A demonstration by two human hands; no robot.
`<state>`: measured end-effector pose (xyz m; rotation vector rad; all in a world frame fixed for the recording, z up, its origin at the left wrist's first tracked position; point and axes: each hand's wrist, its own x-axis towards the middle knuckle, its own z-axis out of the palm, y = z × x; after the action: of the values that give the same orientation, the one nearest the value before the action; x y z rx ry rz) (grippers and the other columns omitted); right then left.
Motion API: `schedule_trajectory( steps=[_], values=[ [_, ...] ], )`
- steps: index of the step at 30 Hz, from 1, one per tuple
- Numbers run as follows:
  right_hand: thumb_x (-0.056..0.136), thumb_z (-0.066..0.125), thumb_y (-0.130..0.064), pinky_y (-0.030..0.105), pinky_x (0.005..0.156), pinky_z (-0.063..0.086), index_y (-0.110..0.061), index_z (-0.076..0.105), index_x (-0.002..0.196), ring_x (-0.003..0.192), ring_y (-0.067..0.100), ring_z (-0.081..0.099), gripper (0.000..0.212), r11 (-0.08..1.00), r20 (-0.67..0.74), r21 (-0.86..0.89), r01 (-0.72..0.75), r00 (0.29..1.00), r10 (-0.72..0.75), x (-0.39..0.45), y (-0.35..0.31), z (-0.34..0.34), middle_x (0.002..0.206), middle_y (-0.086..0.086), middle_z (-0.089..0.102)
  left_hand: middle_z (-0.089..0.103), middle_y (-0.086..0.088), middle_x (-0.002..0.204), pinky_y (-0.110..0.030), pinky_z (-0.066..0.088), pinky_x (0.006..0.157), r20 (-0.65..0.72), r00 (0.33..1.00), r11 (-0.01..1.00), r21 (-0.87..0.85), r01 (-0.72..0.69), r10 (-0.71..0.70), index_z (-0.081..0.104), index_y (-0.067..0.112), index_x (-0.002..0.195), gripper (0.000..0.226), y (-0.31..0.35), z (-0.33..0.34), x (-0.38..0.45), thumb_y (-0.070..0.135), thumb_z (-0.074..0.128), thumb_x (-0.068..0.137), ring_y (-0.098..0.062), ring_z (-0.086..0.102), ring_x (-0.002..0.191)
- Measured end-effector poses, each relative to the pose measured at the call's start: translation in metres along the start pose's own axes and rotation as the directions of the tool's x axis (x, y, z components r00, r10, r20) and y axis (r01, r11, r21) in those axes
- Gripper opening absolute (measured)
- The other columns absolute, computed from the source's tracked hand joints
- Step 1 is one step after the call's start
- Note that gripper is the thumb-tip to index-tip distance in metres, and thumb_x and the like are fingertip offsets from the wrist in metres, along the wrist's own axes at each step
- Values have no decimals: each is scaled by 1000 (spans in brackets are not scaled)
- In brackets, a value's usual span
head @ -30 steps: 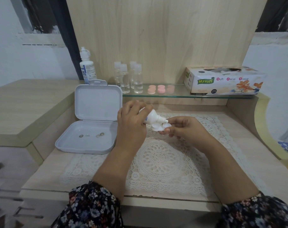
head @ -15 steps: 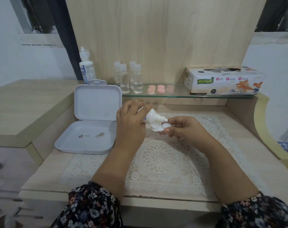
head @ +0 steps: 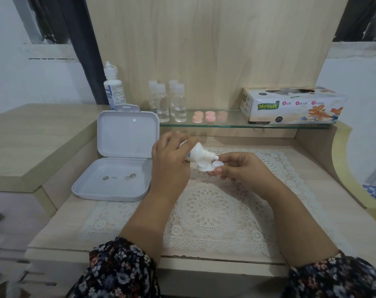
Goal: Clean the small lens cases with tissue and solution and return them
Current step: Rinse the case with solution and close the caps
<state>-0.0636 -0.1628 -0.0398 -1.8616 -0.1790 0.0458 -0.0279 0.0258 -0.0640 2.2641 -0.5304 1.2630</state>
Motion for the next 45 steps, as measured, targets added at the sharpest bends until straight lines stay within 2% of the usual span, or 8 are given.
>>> schedule_trajectory(
  steps=[9,15,26,33,38,40,42,45],
  values=[
    [80,75,-13,36,90,51,-17,74,99,93,29,68,19,1000,-21,8,-12,1000,13,-2,0,-4,93,9,76,62,5,110,-33,30,84,73,990,992,-35,124,-121,65,23,114,60,0,4,-1,1,79,60,-21,46,106],
    [82,74,-12,2,51,34,-19,75,97,50,-5,44,17,994,-8,-110,-22,1000,21,-5,3,-9,54,-35,55,64,3,108,-35,32,80,68,989,991,-16,134,-133,66,21,112,62,-1,3,-1,5,85,56,-28,53,104],
    [75,80,-10,1,49,36,-16,77,94,48,-13,52,20,965,82,-252,-72,992,95,-7,4,-13,51,-23,59,64,4,111,-35,31,81,98,982,987,-3,160,-159,65,21,112,59,-2,4,-2,10,86,58,-27,52,105],
    [65,88,-13,6,53,42,-20,78,91,54,-6,56,29,955,80,-283,-87,990,114,-7,4,-14,72,-6,67,63,5,112,-34,30,83,118,979,986,-16,167,-164,64,23,114,59,-2,3,-2,10,85,61,-24,50,105],
    [81,75,-10,10,49,44,-13,75,92,54,-1,56,11,996,-98,-67,-63,994,56,-8,1,-8,75,-1,59,63,5,112,-34,31,82,130,976,984,-5,176,-174,64,24,115,59,-3,4,-3,12,85,61,-25,50,104],
    [88,68,-19,24,71,49,-23,73,99,83,11,59,13,953,-286,-304,-1,954,-90,3,12,-7,90,-3,63,62,4,113,-34,30,83,152,971,983,-4,185,-182,63,23,117,59,-3,4,-3,14,85,63,-25,49,105],
    [94,59,-24,37,94,40,-29,66,121,111,22,51,28,756,-279,-655,-12,933,-226,12,21,-6,114,-6,64,62,4,113,-33,29,83,182,964,980,-1,199,-195,63,24,118,58,-3,5,-3,16,84,65,-24,49,106],
    [98,51,-27,35,94,27,-35,53,136,121,21,42,39,611,-194,-791,20,940,-282,19,27,-2,134,-10,57,62,4,114,-32,27,83,205,959,980,15,198,-197,62,22,119,56,-3,5,-4,17,82,67,-25,48,106]
  ],
)
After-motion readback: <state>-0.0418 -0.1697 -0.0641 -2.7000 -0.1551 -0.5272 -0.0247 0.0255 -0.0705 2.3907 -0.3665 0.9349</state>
